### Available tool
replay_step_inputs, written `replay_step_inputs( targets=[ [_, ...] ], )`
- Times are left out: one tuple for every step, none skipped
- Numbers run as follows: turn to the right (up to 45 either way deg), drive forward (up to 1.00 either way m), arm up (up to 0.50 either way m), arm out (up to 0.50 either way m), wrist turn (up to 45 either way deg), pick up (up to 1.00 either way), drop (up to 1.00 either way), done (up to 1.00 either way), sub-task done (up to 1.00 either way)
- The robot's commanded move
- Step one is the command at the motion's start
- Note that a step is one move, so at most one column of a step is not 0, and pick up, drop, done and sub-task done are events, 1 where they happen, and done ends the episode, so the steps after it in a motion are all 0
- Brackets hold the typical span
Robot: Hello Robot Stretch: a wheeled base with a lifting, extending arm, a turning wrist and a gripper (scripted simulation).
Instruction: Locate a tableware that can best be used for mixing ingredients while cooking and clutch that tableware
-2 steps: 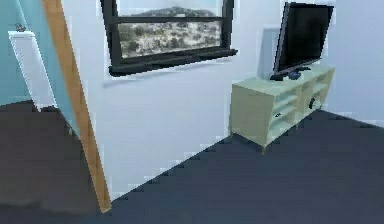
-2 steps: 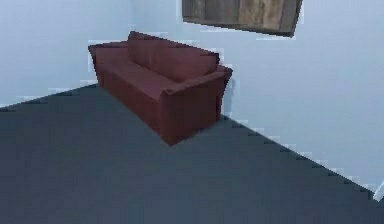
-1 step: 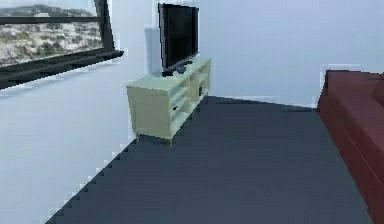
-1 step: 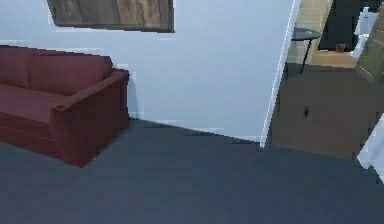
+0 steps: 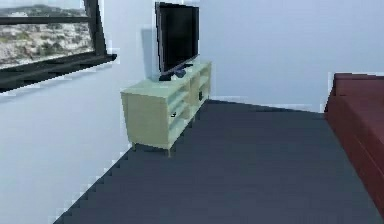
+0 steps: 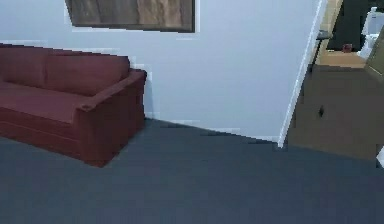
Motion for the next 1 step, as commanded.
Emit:
replay_step_inputs(
  targets=[
    [0.0,1.0,0.0,0.0,0.0,0.0,0.0,0.0,0.0]
  ],
)
